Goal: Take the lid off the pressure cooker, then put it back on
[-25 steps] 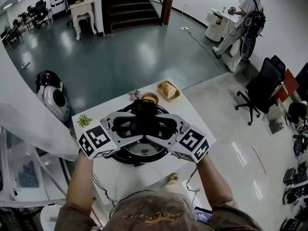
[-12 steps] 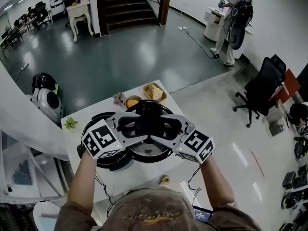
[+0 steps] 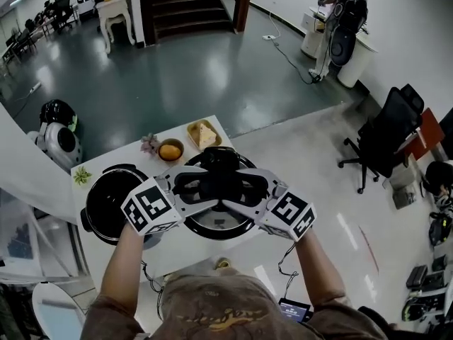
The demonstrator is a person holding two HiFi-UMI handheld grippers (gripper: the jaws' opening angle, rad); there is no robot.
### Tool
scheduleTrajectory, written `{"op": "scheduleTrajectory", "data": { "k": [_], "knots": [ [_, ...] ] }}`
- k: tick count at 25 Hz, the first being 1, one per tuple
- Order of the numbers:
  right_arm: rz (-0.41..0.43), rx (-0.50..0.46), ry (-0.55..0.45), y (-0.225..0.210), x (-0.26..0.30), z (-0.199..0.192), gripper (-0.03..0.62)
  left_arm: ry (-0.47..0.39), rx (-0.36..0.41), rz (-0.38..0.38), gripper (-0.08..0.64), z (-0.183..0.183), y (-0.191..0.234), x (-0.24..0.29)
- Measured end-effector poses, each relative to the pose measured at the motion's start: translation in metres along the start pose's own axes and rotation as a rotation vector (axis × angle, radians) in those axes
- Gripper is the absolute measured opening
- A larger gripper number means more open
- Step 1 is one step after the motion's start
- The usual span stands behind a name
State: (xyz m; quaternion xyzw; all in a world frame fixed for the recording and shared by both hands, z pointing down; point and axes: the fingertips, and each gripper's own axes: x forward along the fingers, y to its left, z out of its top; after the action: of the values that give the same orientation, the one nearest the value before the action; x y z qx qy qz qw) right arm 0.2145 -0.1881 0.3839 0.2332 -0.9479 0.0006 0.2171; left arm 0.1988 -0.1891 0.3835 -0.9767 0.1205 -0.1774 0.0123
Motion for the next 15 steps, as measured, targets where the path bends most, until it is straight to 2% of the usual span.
{"op": "scheduleTrajectory", "data": {
  "k": [7,15],
  "knots": [
    [0.031,0.006,0.011,-0.007,0.005,-0.015,0.270,0.008,-0.026,0.016,0.256,-0.012,0.005,0.012],
    [0.056,0.025,-0.010,-0.014,0.016,-0.053,0.270,0.015,-0.046,0.021,0.256,-0.044,0.006,0.035]
  ]
}}
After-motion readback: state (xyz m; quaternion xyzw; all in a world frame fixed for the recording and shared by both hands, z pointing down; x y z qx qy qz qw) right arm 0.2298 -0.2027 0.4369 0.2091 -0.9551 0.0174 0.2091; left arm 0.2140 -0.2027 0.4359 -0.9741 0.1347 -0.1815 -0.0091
